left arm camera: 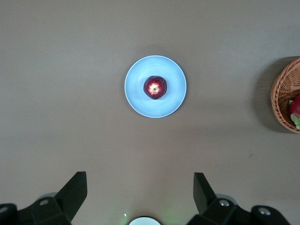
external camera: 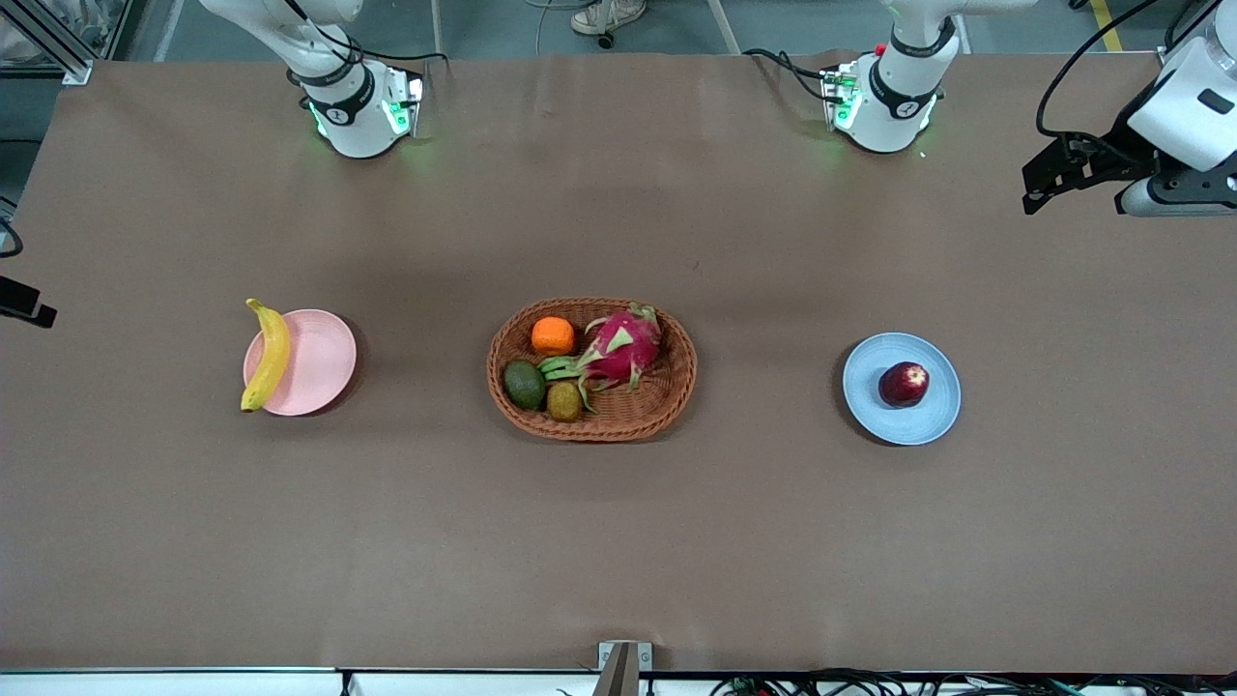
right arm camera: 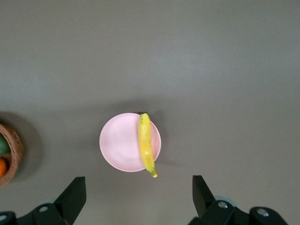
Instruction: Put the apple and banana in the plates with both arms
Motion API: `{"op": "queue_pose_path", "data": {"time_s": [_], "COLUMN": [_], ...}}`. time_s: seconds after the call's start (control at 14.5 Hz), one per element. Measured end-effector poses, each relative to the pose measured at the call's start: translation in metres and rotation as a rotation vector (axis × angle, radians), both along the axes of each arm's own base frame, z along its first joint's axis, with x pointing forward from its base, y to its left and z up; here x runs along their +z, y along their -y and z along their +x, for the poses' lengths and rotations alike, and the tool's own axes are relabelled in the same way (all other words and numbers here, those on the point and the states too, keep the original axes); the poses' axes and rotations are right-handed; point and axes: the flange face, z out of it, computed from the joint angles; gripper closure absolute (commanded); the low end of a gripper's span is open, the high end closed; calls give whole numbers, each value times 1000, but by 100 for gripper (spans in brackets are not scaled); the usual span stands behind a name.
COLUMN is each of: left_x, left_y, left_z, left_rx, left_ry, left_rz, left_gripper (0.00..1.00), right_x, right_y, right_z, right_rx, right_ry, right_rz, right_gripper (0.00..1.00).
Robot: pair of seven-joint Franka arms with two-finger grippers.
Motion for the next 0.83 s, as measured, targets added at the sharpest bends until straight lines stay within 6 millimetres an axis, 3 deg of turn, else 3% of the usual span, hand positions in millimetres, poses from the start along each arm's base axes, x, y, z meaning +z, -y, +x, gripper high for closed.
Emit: {"op": "queue_pose_path", "data": {"time_s": [0.28,0.83], "left_x": [1,8], "left_y": [0,-4], "left_z": [-1,-4], "left_rx": [0,6], "left_ry": [3,16], "left_rz": [0,-1], "left_gripper": [0,0], "right_x": [4,11], "right_y": [-5,-15], "right_z": [-4,-43], "right_rx": [-13,9], "right_ry": [58,72], "right_rz": [-6,5], "right_gripper": [0,0]}}
